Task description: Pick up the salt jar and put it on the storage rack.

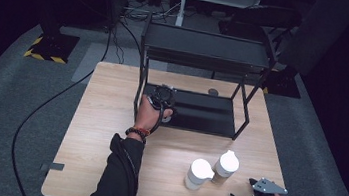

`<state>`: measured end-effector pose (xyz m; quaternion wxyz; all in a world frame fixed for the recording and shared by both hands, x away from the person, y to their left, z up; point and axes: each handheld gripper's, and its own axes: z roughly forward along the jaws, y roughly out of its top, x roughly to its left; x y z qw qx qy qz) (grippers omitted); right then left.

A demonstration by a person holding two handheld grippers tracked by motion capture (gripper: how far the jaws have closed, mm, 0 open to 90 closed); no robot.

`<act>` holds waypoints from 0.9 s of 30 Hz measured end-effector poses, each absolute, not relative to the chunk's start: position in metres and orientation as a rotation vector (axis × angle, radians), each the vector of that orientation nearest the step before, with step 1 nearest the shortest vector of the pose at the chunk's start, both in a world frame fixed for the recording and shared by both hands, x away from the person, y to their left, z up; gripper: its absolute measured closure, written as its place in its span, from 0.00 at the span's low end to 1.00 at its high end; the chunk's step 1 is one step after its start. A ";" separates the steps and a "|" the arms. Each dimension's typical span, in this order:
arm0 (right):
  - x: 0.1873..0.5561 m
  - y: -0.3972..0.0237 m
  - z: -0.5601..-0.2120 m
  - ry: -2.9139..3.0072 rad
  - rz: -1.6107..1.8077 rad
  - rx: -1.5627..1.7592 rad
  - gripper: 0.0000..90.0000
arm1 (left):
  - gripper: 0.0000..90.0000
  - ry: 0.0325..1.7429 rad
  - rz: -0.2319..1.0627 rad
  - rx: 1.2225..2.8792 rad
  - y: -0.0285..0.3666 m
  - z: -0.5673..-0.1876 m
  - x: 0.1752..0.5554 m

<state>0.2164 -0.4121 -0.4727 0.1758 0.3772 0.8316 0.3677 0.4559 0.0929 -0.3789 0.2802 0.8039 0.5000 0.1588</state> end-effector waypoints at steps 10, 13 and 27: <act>0.216 -0.412 -0.473 2.355 1.041 1.068 0.00 | 0.21 1.365 0.438 2.164 0.090 -0.378 0.457; 0.216 -0.412 -0.473 2.355 1.042 1.068 0.00 | 0.19 1.368 0.435 2.165 0.091 -0.378 0.458; 0.216 -0.412 -0.473 2.356 1.042 1.068 0.00 | 0.04 1.338 0.472 2.174 0.089 -0.370 0.451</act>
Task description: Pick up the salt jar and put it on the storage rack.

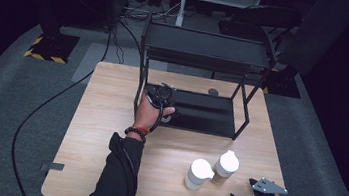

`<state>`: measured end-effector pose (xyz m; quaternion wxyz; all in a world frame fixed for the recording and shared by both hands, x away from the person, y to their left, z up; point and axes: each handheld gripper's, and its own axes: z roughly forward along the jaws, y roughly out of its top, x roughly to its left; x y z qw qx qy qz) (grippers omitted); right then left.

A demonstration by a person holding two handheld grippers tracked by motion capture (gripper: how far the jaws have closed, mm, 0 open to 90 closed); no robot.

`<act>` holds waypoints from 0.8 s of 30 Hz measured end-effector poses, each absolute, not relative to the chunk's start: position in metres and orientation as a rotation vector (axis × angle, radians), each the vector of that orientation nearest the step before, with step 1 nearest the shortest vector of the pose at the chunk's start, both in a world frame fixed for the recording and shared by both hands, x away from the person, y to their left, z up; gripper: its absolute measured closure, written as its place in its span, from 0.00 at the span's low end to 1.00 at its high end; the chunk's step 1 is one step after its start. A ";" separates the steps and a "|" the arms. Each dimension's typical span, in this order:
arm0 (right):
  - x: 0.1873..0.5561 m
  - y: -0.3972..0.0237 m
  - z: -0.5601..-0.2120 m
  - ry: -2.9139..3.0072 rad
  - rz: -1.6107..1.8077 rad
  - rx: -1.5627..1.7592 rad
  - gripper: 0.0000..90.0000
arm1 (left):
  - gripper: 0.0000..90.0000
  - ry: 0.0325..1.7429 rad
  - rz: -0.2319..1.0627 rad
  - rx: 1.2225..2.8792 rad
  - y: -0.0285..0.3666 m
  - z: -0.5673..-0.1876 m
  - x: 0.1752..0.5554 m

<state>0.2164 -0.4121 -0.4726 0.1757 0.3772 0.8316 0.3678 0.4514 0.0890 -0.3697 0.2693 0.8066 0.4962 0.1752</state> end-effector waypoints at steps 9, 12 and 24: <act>0.216 -0.412 -0.473 2.356 1.042 1.069 0.00 | 0.04 1.289 0.524 2.135 0.097 -0.360 0.437; 0.216 -0.412 -0.473 2.356 1.042 1.068 0.00 | 0.04 1.257 0.538 2.126 0.103 -0.355 0.430; 0.216 -0.412 -0.473 2.355 1.042 1.069 0.00 | 0.03 1.121 0.608 2.159 0.106 -0.339 0.404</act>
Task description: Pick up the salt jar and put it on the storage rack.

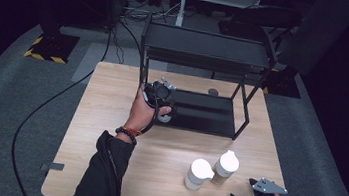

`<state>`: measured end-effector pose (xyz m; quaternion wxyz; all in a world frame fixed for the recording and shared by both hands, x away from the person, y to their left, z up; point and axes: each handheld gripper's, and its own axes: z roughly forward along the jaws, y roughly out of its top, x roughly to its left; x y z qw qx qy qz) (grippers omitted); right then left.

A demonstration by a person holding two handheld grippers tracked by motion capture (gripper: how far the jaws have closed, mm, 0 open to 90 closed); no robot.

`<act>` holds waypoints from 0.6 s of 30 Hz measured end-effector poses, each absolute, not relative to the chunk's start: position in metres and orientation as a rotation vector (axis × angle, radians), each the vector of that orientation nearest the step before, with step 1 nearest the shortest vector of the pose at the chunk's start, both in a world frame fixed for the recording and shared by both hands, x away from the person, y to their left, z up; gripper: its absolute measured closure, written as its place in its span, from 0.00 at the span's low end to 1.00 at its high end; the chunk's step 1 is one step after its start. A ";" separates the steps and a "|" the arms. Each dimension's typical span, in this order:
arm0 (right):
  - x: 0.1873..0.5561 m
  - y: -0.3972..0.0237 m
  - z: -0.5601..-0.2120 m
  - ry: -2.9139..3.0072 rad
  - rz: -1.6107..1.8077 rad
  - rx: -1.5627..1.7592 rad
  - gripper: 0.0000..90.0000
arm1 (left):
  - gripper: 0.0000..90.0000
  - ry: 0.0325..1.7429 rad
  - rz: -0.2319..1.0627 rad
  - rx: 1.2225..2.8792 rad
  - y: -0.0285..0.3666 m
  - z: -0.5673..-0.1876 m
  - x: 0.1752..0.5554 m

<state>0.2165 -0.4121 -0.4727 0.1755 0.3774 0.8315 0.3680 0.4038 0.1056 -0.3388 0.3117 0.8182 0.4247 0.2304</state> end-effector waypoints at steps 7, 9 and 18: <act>0.217 -0.412 -0.472 2.357 1.041 1.069 0.00 | 0.03 1.037 0.667 2.181 0.104 -0.335 0.384; 0.217 -0.412 -0.472 2.357 1.041 1.069 0.00 | 0.03 1.016 0.677 2.179 0.105 -0.335 0.379; 0.217 -0.412 -0.472 2.357 1.041 1.069 0.00 | 0.03 0.947 0.708 2.192 0.108 -0.341 0.353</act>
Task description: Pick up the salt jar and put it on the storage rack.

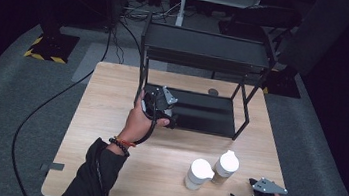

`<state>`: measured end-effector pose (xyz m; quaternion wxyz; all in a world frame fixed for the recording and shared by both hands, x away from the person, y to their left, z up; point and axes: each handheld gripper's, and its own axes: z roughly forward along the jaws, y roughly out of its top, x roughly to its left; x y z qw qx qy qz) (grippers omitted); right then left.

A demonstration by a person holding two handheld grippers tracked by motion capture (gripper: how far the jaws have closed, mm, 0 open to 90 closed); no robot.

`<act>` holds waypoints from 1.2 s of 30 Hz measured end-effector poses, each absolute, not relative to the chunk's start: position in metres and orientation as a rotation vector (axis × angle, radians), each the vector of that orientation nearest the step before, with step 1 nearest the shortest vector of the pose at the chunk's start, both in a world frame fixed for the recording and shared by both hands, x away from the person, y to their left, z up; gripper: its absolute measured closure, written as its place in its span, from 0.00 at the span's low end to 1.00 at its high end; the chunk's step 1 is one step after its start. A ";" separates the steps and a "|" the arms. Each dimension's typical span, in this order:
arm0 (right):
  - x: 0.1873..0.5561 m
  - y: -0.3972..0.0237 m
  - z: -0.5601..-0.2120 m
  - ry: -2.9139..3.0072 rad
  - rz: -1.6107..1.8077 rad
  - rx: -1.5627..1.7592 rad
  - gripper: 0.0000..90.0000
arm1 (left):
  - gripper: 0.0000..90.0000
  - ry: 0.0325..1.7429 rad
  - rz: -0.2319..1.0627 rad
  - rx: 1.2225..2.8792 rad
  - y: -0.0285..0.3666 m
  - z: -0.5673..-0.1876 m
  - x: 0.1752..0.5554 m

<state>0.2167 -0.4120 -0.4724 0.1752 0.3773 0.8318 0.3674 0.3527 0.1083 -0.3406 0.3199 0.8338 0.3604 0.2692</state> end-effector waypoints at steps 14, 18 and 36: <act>0.217 -0.412 -0.472 2.357 1.041 1.069 0.00 | 0.03 0.874 0.797 2.221 0.113 -0.364 0.308; 0.217 -0.412 -0.472 2.357 1.041 1.069 0.00 | 0.03 0.865 0.817 2.231 0.116 -0.374 0.297; 0.217 -0.412 -0.472 2.357 1.041 1.069 0.00 | 0.03 0.884 0.834 2.285 0.138 -0.420 0.263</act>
